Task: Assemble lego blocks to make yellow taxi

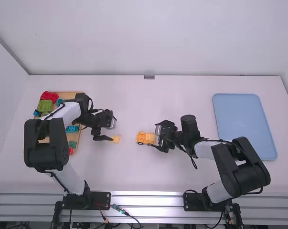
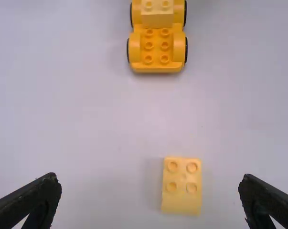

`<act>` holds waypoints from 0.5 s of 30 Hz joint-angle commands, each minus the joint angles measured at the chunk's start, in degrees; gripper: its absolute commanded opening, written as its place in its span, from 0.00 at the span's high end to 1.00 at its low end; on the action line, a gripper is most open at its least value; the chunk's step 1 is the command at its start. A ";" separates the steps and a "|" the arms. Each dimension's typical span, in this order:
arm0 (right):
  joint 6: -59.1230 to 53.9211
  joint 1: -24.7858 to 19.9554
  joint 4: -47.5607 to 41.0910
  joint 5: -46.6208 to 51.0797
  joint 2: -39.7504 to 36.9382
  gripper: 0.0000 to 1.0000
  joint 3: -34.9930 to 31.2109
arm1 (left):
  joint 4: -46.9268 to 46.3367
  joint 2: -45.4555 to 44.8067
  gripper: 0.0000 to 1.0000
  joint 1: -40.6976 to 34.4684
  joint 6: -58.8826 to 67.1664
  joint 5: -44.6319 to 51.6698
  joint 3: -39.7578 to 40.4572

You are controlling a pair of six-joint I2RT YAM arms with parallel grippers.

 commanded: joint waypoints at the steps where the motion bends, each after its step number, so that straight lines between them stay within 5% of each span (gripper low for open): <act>1: -0.94 -0.04 0.79 -0.61 1.45 0.01 0.81 | 3.30 -1.05 0.01 -0.52 3.06 6.10 -4.57; 15: -2.47 -3.39 3.39 -15.32 15.52 0.01 6.29 | 23.24 -1.03 0.01 0.76 -1.73 10.82 -17.16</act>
